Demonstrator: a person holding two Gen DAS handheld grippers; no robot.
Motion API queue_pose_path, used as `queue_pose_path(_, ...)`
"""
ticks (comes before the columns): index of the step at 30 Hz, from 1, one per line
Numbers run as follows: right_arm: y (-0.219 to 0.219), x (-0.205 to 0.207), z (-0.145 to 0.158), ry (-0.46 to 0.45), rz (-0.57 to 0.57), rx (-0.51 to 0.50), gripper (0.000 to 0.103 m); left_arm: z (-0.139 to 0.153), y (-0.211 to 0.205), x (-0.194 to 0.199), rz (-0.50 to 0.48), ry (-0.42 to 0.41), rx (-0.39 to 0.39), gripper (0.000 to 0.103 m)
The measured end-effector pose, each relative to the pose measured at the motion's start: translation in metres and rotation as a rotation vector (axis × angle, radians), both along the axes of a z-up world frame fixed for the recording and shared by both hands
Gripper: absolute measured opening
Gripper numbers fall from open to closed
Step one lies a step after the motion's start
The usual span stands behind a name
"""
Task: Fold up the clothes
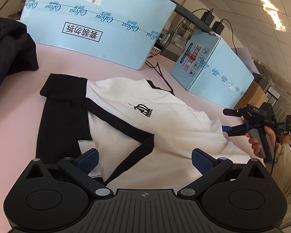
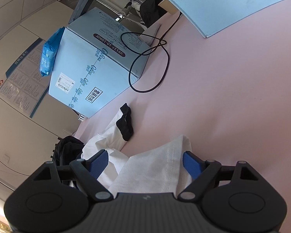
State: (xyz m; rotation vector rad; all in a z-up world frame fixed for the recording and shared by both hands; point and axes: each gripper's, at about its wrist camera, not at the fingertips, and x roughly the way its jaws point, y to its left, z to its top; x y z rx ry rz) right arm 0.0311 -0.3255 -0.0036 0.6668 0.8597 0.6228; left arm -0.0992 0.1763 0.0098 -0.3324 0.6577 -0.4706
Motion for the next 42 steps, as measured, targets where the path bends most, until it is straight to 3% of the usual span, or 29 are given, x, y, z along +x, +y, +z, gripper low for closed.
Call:
queue_pose_path(6, 0.003, 0.012, 0.002, 0.006, 0.050, 0.008, 0.072, 0.000, -0.003, 0.000, -0.010, -0.016, 0.018, 0.103)
queue_pose_path(11, -0.007, 0.011, 0.001, -0.068, 0.067, -0.018, 0.072, -0.001, -0.001, 0.000, -0.012, -0.018, 0.011, 0.103)
queue_pose_path(20, -0.010, 0.014, -0.002, -0.087, 0.137, 0.008, 0.074, 0.000, -0.002, 0.000, -0.011, -0.019, 0.011, 0.103)
queue_pose_path(24, -0.007, 0.023, -0.007, -0.063, 0.197, 0.070, 0.074, 0.000, -0.002, 0.001, -0.012, -0.016, 0.012, 0.103)
queue_pose_path(26, -0.004, 0.023, -0.008, -0.051, 0.273, 0.168, 0.074, 0.000, -0.002, 0.001, -0.009, -0.016, 0.008, 0.103)
queue_pose_path(29, 0.002, 0.018, -0.006, -0.061, 0.321, 0.166, 0.073, 0.000, -0.001, 0.000, -0.010, -0.020, 0.006, 0.103)
queue_pose_path(31, 0.007, 0.018, -0.002, -0.068, 0.246, 0.059, 0.062, 0.000, -0.002, 0.001, -0.012, -0.020, 0.009, 0.103)
queue_pose_path(33, 0.013, 0.022, -0.001, -0.043, 0.168, -0.027, 0.030, 0.000, -0.002, 0.003, -0.012, -0.018, 0.006, 0.103)
queue_pose_path(35, 0.015, 0.024, -0.002, -0.037, 0.115, -0.055, 0.012, -0.001, -0.002, 0.004, -0.009, -0.013, -0.004, 0.103)
queue_pose_path(42, 0.002, 0.008, 0.012, -0.183, -0.081, -0.022, 0.005, 0.000, -0.002, 0.010, 0.003, 0.005, -0.020, 0.103)
